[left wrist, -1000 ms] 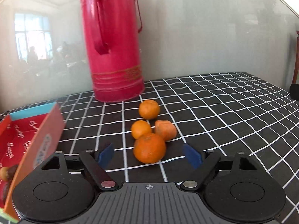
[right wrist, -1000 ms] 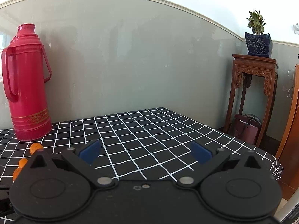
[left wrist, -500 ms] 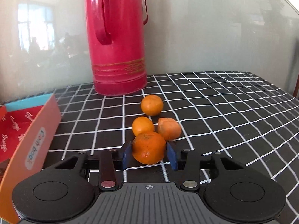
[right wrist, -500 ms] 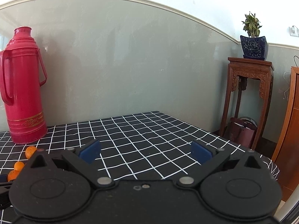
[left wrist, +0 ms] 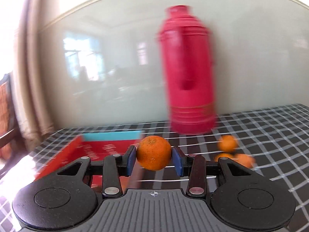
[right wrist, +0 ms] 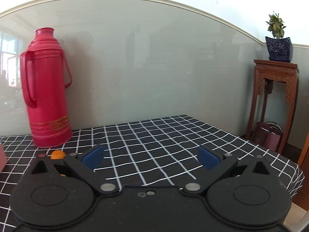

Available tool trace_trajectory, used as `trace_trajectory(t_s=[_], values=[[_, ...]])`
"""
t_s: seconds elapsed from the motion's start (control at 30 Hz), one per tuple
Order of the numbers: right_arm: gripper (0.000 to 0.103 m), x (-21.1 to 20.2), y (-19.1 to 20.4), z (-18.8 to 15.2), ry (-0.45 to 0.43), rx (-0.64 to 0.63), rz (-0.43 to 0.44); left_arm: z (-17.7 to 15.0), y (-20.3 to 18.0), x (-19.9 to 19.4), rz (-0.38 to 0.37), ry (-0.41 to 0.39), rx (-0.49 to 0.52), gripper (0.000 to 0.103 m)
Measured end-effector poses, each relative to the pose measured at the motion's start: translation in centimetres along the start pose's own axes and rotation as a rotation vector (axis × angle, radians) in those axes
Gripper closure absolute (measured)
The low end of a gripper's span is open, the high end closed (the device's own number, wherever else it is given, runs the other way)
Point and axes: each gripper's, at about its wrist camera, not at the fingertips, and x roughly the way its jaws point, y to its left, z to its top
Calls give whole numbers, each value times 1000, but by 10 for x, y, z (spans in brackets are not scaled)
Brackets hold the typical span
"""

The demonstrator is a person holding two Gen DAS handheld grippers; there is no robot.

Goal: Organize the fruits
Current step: 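Carry the tangerine with the left tool into the red box and release, then grasp the orange carrot piece with the right tool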

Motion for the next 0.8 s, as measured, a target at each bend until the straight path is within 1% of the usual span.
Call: trace_trajectory(t_s=[0.13,0.23,0.37,0.43,0.53,0.57,0.6,0.63,0.67,0.7,0.77,0.8], values=[[6,-3,18,-1,5,-18,49,0,41,16,112,63,-53,62],[6,-5,34,-3,9,-37,84,-5,70,25,168,120,-93,62],[6,-6,55,-5,20,-50,128,-13,95,35,216,187,-126,62],[6,-6,65,-6,26,-55,144,-19,105,36,224,215,-129,62],[6,-3,78,-7,49,-60,187,-23,111,30,231,221,-129,62],[6,-1,82,-8,60,-64,202,-22,113,27,229,216,-128,58],[6,2,86,-8,75,-67,216,-22,115,24,226,210,-133,47],[6,4,89,-8,89,-67,228,-21,117,17,222,198,-146,40],[6,7,93,-9,100,-66,241,-20,120,12,215,181,-158,29],[6,10,96,-9,111,-66,258,-18,121,8,216,163,-159,26],[8,16,101,-10,136,-62,287,-15,125,-1,219,125,-149,25],[10,19,102,-11,150,-58,302,-14,127,-5,222,111,-145,23]])
